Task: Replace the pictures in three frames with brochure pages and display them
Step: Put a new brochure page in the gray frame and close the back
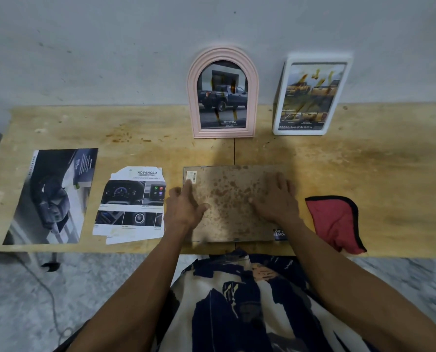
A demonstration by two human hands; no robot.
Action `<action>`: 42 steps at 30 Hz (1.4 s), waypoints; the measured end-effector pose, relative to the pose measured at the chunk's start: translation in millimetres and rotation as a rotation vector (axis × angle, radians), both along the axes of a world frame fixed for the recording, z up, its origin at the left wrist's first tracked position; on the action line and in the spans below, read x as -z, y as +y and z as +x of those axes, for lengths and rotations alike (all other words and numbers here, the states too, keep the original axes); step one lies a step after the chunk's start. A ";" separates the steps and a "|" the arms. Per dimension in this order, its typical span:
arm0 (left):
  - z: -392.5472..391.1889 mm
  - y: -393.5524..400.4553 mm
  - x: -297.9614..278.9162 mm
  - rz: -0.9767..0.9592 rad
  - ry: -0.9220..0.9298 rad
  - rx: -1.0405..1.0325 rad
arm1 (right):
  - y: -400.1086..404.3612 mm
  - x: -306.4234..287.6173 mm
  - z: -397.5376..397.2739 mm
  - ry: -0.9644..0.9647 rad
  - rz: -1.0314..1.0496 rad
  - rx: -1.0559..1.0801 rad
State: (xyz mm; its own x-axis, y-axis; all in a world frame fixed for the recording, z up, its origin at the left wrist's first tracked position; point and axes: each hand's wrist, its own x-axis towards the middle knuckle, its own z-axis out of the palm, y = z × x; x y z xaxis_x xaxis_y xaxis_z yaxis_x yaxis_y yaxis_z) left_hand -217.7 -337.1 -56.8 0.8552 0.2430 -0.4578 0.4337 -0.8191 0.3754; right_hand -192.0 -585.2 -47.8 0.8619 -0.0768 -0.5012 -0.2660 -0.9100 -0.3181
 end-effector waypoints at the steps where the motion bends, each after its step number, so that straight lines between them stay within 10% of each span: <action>1: 2.0 -2.3 0.0 0.022 0.036 0.055 | 0.7 1.3 -0.1 0.015 -0.014 -0.039; 26: 11.7 -23.0 -9.9 0.127 0.111 0.079 | -24.6 30.3 -3.6 0.068 -0.168 -0.476; 42: -20.7 -4.1 -2.4 0.040 0.054 0.173 | -20.2 20.9 -54.0 -0.043 -0.107 -0.354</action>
State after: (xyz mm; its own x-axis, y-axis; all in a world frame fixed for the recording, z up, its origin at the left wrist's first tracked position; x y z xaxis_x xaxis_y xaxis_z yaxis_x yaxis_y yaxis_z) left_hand -238.5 -341.2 -54.5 0.8600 0.1138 -0.4974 0.3040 -0.8971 0.3205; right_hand -246.0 -605.4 -68.7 0.8648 0.1796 -0.4690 0.0825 -0.9720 -0.2200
